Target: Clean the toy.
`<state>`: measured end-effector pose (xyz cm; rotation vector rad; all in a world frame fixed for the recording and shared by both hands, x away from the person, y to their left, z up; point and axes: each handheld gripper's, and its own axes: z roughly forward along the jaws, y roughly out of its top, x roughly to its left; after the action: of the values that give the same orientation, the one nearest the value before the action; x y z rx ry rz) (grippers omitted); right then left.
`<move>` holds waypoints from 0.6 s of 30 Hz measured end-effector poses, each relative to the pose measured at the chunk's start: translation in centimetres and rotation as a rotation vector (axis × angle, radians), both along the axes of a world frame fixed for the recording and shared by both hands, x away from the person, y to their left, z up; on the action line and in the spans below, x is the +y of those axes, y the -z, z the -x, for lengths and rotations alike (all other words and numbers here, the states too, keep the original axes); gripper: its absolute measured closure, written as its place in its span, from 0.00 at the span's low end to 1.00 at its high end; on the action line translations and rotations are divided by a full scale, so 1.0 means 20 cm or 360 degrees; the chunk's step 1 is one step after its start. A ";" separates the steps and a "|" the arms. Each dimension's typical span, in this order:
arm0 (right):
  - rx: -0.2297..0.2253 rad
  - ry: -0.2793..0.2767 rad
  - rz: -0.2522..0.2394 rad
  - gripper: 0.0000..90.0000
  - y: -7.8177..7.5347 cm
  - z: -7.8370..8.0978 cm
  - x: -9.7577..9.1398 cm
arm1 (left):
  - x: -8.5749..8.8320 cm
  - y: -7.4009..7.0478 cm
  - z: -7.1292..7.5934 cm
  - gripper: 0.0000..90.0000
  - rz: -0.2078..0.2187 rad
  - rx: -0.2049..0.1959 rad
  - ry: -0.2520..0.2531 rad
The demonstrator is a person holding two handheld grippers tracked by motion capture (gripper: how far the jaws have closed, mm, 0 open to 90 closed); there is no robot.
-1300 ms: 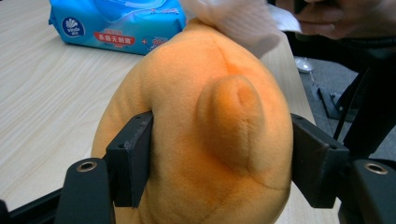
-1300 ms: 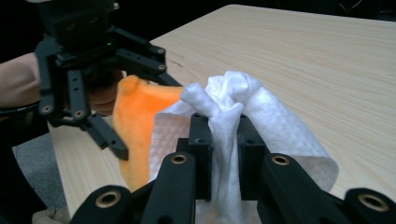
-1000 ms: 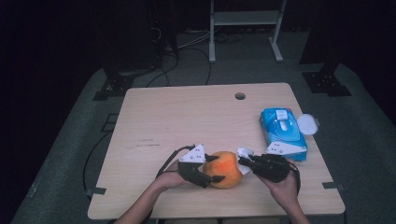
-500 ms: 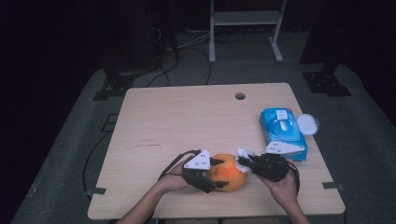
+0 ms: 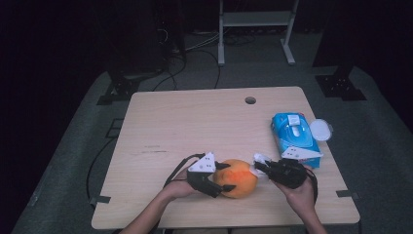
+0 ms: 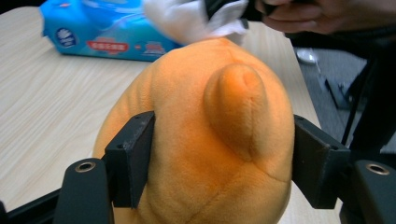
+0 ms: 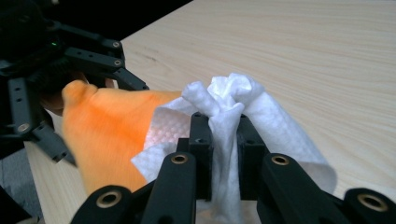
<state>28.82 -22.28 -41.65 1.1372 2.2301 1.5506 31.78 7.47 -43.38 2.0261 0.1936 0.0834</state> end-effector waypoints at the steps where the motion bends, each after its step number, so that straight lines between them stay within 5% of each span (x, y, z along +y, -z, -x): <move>1: -0.0014 -0.0001 -0.0007 0.89 -0.01 0.01 0.00 | 0.01 0.00 -0.01 0.33 0.0011 0.0020 -0.0017; 6: -0.0085 -0.0052 0.0036 0.89 -0.04 0.04 0.06 | 0.02 0.00 -0.03 0.33 0.0026 0.0048 -0.0059; 18: -0.0034 -0.0040 0.0029 0.88 -0.02 0.03 0.03 | 0.02 0.00 -0.04 0.33 0.0037 0.0068 -0.0095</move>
<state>28.20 -21.68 -41.28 1.0867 2.2484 1.5412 32.50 7.93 -43.34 2.0003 0.2812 0.0750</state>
